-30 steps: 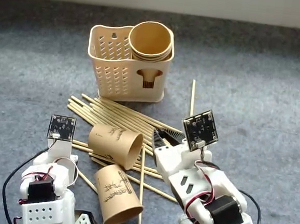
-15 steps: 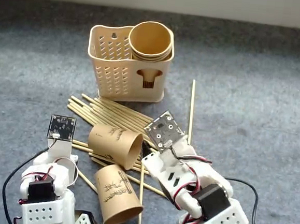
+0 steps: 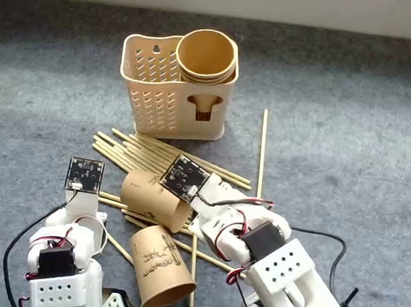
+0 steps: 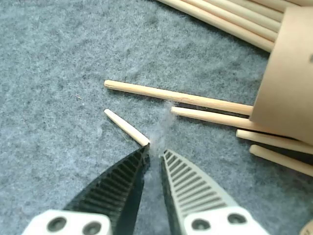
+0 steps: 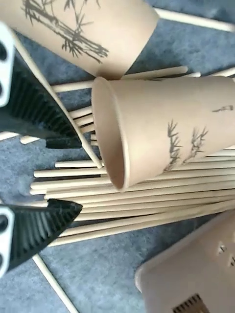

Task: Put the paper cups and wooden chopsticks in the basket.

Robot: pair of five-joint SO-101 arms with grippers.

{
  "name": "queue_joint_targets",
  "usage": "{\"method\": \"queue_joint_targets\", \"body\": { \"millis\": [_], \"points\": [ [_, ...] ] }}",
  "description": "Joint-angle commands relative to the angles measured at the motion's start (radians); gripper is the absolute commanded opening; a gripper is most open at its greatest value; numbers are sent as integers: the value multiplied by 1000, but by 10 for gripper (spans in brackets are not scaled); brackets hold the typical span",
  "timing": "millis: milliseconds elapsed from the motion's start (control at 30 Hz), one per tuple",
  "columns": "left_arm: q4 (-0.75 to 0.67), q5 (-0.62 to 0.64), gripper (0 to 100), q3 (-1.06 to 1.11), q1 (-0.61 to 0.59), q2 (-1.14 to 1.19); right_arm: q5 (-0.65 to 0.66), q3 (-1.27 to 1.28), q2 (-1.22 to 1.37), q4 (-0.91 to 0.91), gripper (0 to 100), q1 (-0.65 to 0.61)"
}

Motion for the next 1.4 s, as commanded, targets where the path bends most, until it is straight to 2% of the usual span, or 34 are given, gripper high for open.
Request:
{"method": "queue_joint_targets", "body": {
  "millis": [0, 233, 500, 1033, 1233, 1367],
  "points": [
    [5, -2, 53, 19, -7, -4, 68, -12, 4, -79, 177, -5],
    [5, -2, 53, 19, -7, -4, 164, -7, 5, -140, 177, -10],
    [5, -2, 53, 19, -7, -4, 196, -5, 7, -163, 177, -70],
    [5, -2, 53, 19, -7, -4, 279, -4, 13, -128, 177, -64],
    [5, -2, 53, 19, -7, -4, 281, -19, 232, -142, 177, -59],
    [5, -2, 53, 19, -7, -4, 273, -150, 346, -147, 177, -42]
  ]
}}
